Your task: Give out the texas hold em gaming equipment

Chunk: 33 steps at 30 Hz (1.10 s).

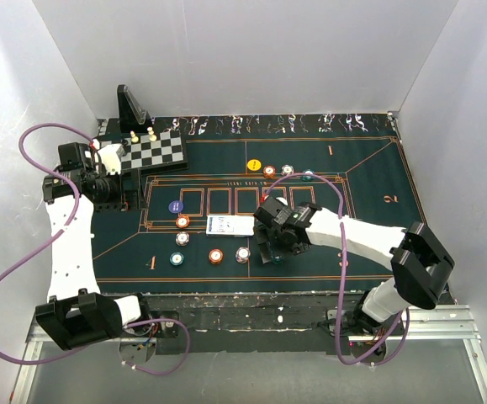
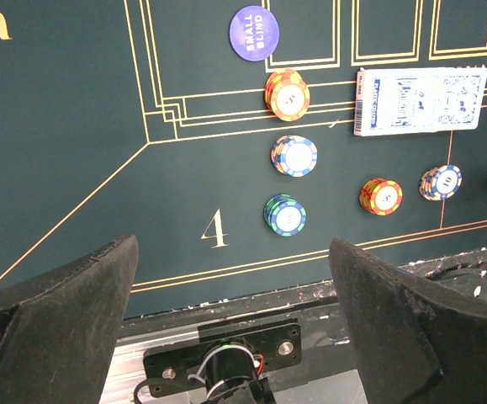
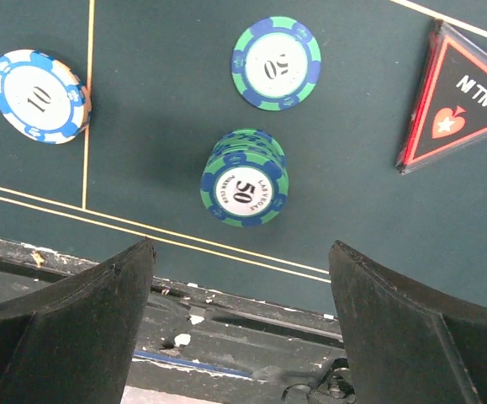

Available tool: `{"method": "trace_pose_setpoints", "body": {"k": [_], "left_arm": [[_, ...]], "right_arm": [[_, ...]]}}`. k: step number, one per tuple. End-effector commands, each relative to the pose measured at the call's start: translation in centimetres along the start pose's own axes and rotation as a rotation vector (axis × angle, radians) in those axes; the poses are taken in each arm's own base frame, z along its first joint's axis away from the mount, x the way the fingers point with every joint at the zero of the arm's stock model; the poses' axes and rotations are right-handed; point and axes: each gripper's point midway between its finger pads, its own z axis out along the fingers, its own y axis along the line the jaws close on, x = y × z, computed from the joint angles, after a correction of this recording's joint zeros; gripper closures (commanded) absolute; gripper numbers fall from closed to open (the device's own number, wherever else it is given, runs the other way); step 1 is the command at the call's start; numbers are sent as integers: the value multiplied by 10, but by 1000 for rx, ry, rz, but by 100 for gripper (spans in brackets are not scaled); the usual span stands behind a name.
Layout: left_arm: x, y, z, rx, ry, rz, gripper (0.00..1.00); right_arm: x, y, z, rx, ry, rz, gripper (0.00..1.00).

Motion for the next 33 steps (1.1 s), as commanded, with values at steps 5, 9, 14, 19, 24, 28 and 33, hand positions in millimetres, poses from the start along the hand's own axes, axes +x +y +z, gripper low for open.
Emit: {"method": "trace_pose_setpoints", "body": {"k": [5,9,14,19,24,28,33], "left_arm": [[-9,-4,-20,-13,-62,17,2],[-8,-3,-20,-18,-60,21,2],[-9,-4,-19,-13,-62,20,2],[-10,-5,-21,-11,-65,21,2],[-10,-5,-21,-12,-65,24,2],[-10,-5,-20,-11,-65,22,2],[-8,-5,-20,-13,-66,23,2]], "right_arm": [[-8,9,16,16,-35,13,10],[-11,10,27,35,-32,-2,15],[-12,11,36,51,-19,-7,22],[-8,10,43,55,-3,-6,30],[-6,8,45,55,0,-1,38],[-8,8,44,49,-2,2,44],[-8,6,42,50,-6,7,49]]}}
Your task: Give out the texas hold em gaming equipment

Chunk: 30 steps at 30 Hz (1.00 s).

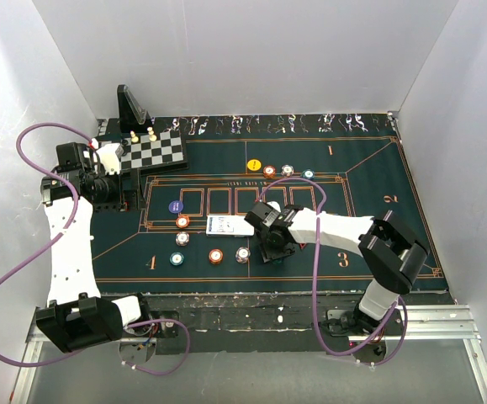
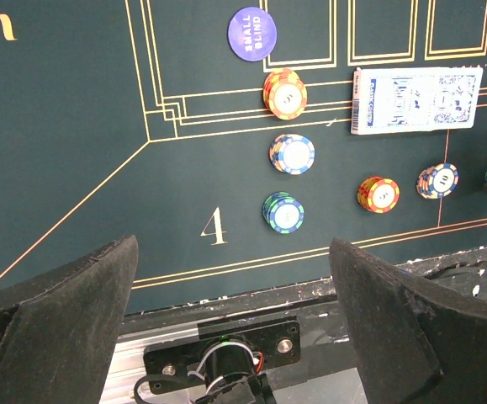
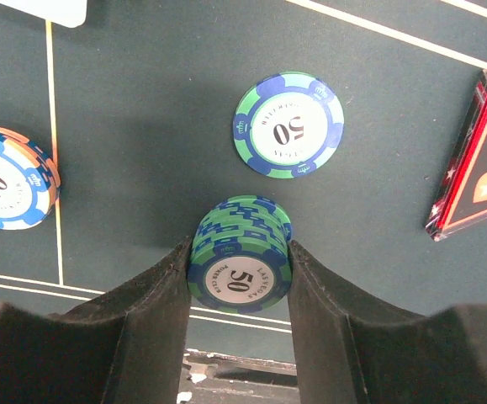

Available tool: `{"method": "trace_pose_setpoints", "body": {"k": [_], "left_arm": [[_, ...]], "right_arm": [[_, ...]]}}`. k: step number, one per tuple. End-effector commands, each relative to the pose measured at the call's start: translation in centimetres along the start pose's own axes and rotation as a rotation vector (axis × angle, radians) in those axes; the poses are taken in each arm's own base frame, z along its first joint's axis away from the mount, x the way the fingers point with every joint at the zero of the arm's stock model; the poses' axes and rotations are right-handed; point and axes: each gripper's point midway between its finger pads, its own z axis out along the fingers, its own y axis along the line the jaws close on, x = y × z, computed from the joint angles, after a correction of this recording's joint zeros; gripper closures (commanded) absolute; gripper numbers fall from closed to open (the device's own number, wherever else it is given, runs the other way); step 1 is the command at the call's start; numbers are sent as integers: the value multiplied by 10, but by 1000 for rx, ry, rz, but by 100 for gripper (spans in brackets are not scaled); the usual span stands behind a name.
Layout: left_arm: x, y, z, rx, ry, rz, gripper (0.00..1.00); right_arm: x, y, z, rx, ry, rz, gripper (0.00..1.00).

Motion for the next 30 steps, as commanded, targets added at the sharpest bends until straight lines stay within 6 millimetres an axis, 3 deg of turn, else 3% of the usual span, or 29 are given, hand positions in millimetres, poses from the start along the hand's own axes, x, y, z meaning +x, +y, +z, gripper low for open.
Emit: {"method": "trace_pose_setpoints", "body": {"k": [1,5,16,21,27,30], "left_arm": [[-7,-2,-12,-9,-53,20,2],[-7,-2,-12,-11,-53,23,2],[-6,-3,-9,1,-49,15,2],[-5,-3,-9,0,-49,18,2],[-3,-3,-9,4,-47,25,2],[-2,-4,-7,9,-42,24,2]], "right_arm": [[-6,-2,-2,-1,-29,11,50],[-8,-5,-9,-5,-45,20,53],[-26,-15,-51,-16,-137,53,55],[-32,-49,-51,-5,-150,178,56],[-31,-115,-39,66,-146,407,56],[-28,-138,-32,111,-146,471,56]]}}
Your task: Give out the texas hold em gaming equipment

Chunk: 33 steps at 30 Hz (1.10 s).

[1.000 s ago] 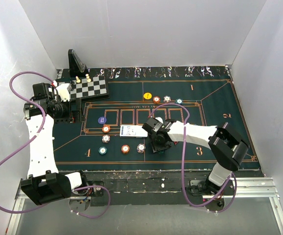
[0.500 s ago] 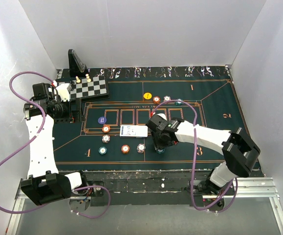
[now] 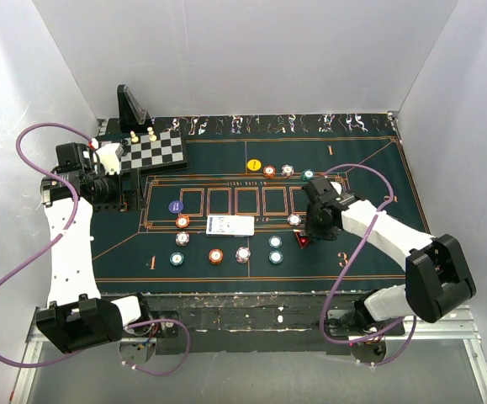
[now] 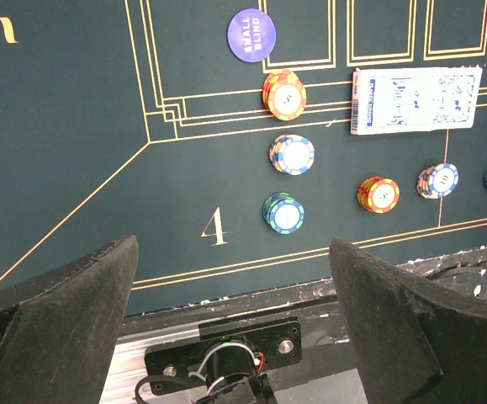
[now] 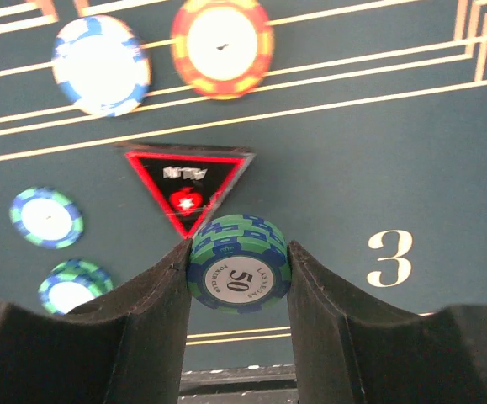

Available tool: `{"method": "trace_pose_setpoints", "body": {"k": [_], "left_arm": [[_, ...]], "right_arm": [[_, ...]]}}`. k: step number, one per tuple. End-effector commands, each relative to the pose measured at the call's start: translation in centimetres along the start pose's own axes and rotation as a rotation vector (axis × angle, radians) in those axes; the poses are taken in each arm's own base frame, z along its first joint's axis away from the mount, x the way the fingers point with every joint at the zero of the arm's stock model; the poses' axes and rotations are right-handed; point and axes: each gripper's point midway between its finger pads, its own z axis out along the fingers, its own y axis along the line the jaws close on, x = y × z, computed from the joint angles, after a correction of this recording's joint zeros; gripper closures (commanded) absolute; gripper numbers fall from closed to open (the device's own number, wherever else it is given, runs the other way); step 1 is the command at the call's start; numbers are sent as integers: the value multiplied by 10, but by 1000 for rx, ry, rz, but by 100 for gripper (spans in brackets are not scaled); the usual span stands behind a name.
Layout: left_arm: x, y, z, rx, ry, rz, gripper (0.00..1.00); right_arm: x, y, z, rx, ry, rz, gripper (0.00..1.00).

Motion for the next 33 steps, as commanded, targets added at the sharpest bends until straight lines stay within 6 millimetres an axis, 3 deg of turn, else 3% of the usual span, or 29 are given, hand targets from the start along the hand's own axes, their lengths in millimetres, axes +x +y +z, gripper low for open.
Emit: {"method": "trace_pose_setpoints", "body": {"k": [1,13,29,31,33], "left_arm": [[-2,-3,-7,9,-38,21,2],[2,-7,-7,39,-23,60,2],[0,-10,-5,61,-19,65,2],[1,-10,-3,66,-13,64,2],[2,-10,-3,69,-15,66,2]], "right_arm": [[-6,-25,7,41,-25,91,56],[-8,-39,30,45,9,160,55],[-21,-46,36,78,5,163,53],[-21,-46,37,76,12,161,49],[-20,-45,38,76,19,162,37]]}}
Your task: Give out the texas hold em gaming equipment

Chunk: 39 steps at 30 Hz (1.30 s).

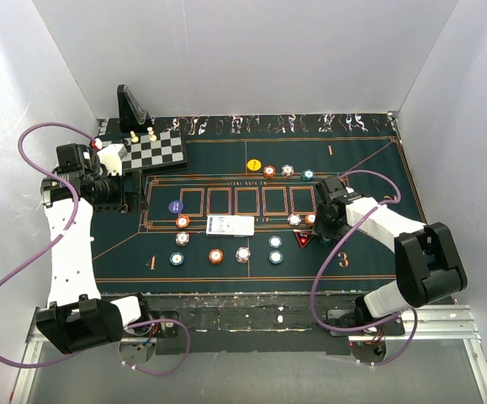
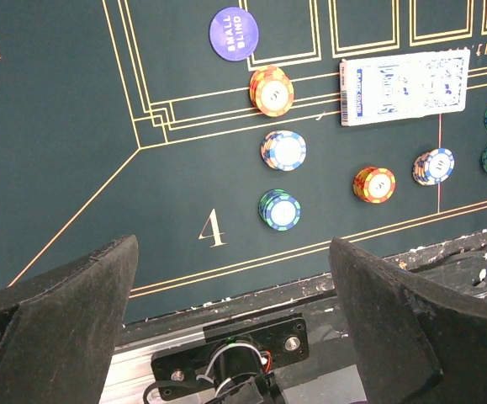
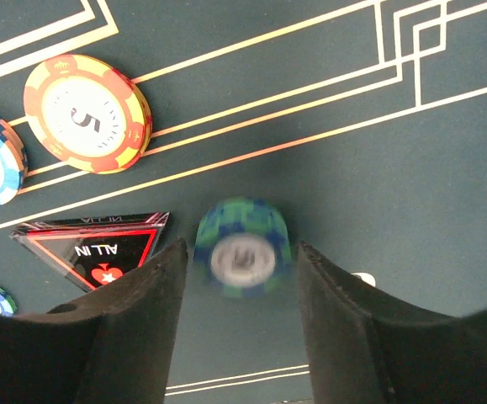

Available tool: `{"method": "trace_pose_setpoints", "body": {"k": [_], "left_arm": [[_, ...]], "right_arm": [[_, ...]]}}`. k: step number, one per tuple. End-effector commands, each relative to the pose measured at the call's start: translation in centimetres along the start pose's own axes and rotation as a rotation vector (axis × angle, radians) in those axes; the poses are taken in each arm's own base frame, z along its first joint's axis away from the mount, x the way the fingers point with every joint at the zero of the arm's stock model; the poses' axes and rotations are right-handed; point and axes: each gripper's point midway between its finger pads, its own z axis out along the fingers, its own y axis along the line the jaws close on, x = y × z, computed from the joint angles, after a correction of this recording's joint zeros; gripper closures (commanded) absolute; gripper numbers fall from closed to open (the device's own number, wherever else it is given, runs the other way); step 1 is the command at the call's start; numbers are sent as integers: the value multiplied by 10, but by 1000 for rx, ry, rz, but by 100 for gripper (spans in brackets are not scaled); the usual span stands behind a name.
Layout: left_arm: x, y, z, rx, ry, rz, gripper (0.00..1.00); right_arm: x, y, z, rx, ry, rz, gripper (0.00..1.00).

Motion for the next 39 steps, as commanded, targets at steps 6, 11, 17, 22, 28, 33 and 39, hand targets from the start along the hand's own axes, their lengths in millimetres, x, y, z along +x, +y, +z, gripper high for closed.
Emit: {"method": "trace_pose_setpoints", "body": {"k": [6,11,17,22,28,33,39], "left_arm": [[-8,-5,4,53,-19,35,2],[-23,-16,16,106,3,134,2],[-22,-72,57,198,113,416,2],[-8,-116,91,331,226,701,2],[0,-150,126,480,207,994,2],[11,-169,151,563,161,1172,2],[27,-183,179,623,116,1230,2]], "right_arm": [[-22,8,-22,-41,-70,16,19],[-35,11,-57,-88,-124,26,16],[-44,18,-104,-187,-180,35,14],[-45,44,-133,-384,-208,-10,13],[-47,69,-154,-531,-203,-69,13],[-54,84,-170,-616,-221,-94,12],[-60,95,-178,-673,-236,-97,12]]}}
